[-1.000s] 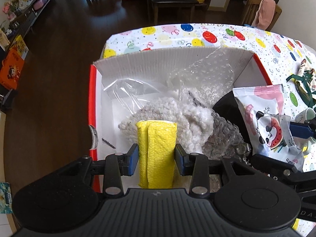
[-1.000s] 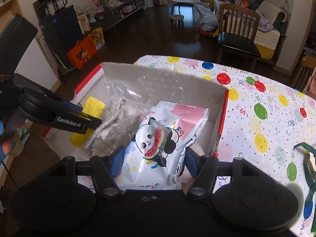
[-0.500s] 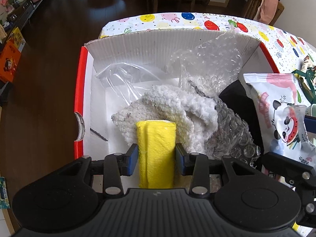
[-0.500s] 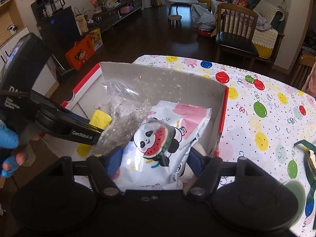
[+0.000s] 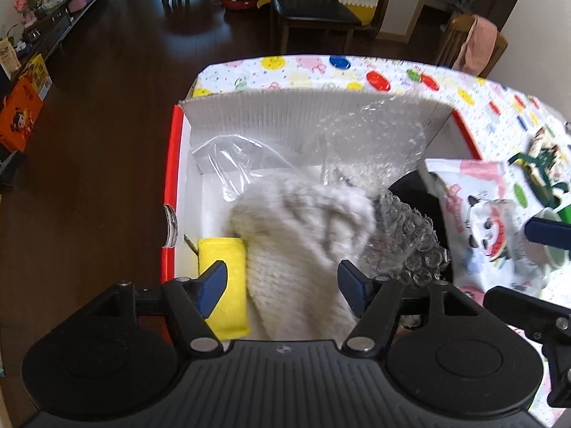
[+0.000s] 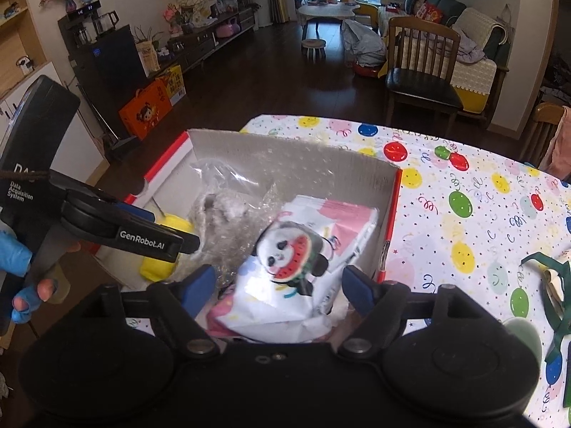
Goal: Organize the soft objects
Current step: 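Lower the yellow sponge and panda bag into the box and open both grippers, then move both open grippers back toward the cloth bag and green sponge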
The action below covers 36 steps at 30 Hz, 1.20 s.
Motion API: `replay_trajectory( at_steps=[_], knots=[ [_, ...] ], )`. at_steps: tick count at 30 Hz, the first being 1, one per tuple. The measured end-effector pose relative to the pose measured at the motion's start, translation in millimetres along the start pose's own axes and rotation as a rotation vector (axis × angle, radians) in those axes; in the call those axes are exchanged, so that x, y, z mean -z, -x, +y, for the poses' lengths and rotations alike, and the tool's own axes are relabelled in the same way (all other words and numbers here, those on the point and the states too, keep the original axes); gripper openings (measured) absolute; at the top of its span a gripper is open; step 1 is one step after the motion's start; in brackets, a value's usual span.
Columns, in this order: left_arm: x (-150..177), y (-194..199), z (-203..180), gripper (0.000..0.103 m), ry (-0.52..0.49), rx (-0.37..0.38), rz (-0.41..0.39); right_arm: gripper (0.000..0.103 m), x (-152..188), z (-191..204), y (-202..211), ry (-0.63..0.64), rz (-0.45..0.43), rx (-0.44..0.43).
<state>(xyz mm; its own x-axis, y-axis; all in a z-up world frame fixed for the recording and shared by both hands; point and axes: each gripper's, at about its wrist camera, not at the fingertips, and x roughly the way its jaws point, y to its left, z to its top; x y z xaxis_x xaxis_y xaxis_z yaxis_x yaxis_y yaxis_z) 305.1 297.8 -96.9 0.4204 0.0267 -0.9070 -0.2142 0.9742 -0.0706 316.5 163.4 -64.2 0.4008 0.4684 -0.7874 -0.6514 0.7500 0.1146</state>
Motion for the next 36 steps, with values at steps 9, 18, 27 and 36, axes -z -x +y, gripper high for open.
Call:
replay_trajectory(
  at_steps=[9,18,27,36],
  knots=[
    [9,37,-14,0.068,-0.016,0.042,-0.089,0.083,2,1,33,-0.026,-0.052,-0.032],
    [21,80,-31,0.068,-0.044,0.092,-0.171,0.086,14,-4,75,-0.059,-0.110,-0.066],
    [36,117,-49,0.077,-0.044,0.112,-0.259,0.089,30,-16,119,-0.061,-0.184,-0.072],
    [51,136,-92,0.082,-0.029,0.119,-0.321,0.097,56,-49,161,-0.056,-0.243,-0.064]
  ],
)
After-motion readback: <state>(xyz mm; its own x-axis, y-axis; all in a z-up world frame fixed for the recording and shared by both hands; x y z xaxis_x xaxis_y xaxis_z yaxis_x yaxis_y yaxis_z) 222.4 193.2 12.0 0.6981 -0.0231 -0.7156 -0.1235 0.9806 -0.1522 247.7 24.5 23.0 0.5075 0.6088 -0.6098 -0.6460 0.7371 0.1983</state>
